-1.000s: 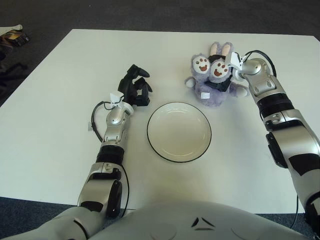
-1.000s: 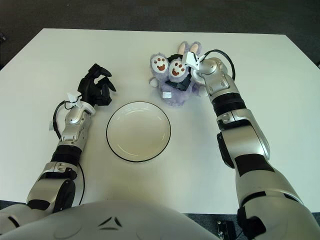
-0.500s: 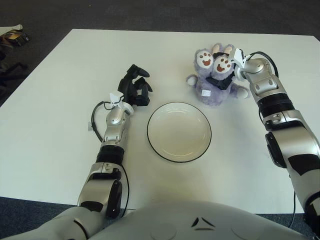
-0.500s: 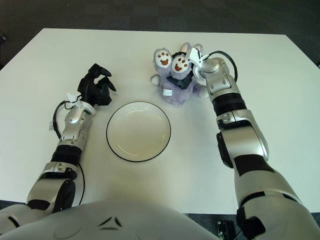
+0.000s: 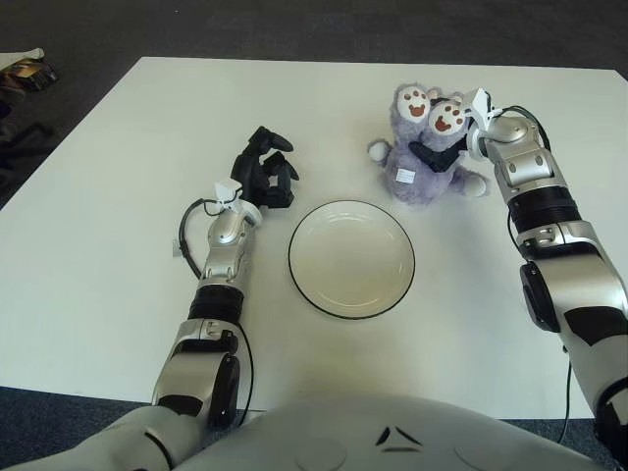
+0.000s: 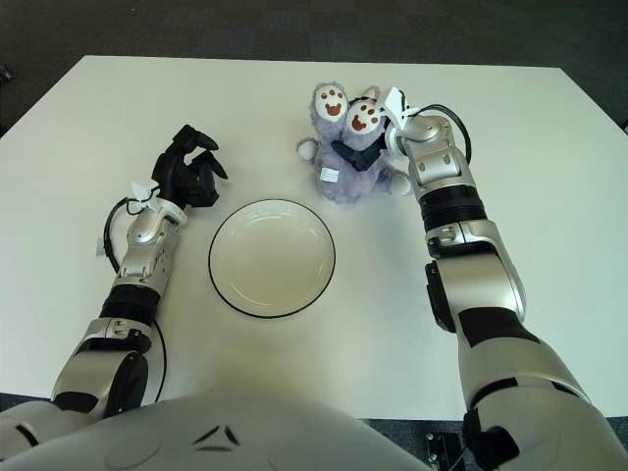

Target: Put the doll into the plate.

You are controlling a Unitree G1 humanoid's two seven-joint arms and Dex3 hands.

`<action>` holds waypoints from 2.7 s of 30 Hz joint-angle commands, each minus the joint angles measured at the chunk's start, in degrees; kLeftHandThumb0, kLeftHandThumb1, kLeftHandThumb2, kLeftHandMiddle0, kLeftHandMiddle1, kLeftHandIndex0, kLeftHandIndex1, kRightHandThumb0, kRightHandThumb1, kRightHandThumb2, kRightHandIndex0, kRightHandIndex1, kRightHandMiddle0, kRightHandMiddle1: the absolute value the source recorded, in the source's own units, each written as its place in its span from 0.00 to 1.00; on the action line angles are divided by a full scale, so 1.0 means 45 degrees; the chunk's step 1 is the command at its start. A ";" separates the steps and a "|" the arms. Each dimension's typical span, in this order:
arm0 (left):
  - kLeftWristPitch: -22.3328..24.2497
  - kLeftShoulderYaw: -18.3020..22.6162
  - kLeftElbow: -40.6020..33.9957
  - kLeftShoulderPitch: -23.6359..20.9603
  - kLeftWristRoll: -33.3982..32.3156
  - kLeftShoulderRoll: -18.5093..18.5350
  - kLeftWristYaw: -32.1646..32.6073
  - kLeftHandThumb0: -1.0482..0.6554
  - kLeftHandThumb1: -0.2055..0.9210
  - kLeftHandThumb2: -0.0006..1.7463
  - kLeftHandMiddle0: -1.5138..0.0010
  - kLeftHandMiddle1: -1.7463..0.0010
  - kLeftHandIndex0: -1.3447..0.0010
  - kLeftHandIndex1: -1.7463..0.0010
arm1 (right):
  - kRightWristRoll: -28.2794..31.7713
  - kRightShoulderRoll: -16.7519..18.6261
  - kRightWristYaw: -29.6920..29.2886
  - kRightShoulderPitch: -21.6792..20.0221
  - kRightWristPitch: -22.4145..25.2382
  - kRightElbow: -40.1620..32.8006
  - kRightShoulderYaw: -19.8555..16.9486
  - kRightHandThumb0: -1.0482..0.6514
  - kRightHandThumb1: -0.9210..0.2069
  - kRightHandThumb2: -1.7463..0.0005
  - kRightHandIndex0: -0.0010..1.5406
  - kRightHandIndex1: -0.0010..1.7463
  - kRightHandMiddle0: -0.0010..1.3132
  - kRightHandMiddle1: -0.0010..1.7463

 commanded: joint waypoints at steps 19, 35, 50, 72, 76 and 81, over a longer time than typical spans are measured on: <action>-0.0128 0.0160 0.0896 0.0449 -0.0022 0.0035 -0.0093 0.61 0.43 0.78 0.54 0.03 0.72 0.00 | 0.1040 0.0111 -0.0899 0.1524 0.2004 -0.4455 -0.0857 0.95 0.73 0.09 0.51 1.00 0.81 1.00; 0.0590 0.0590 0.0415 0.0184 0.0260 0.0273 0.1003 0.61 0.44 0.77 0.56 0.02 0.72 0.00 | -0.0848 -0.0214 -0.2024 0.1577 0.1035 -0.6916 0.0245 0.95 0.74 0.08 0.52 1.00 0.80 1.00; 0.1426 0.0905 0.0687 -0.0540 0.0481 0.0653 0.1897 0.61 0.38 0.82 0.53 0.00 0.67 0.02 | 0.0749 0.0265 -0.1353 0.1222 0.1445 -0.7120 -0.0182 0.96 0.75 0.08 0.53 1.00 0.83 1.00; 0.1138 0.1028 0.2801 -0.1509 0.0995 0.0660 0.3238 0.61 0.33 0.84 0.50 0.00 0.61 0.06 | 0.0976 0.0601 -0.1150 0.1255 0.1434 -0.8456 0.0078 0.96 0.76 0.07 0.53 1.00 0.84 1.00; 0.1064 0.1076 0.3076 -0.1648 0.0978 0.0702 0.3273 0.61 0.33 0.84 0.50 0.00 0.61 0.06 | 0.1102 0.0687 -0.1087 0.1266 0.1520 -0.8562 0.0084 0.96 0.76 0.07 0.53 1.00 0.83 1.00; 0.0877 0.1162 0.3435 -0.1806 0.0872 0.0728 0.3238 0.61 0.33 0.84 0.50 0.00 0.60 0.06 | 0.0911 0.0694 -0.1330 0.1415 0.1689 -0.9052 0.0198 0.96 0.76 0.07 0.53 1.00 0.83 1.00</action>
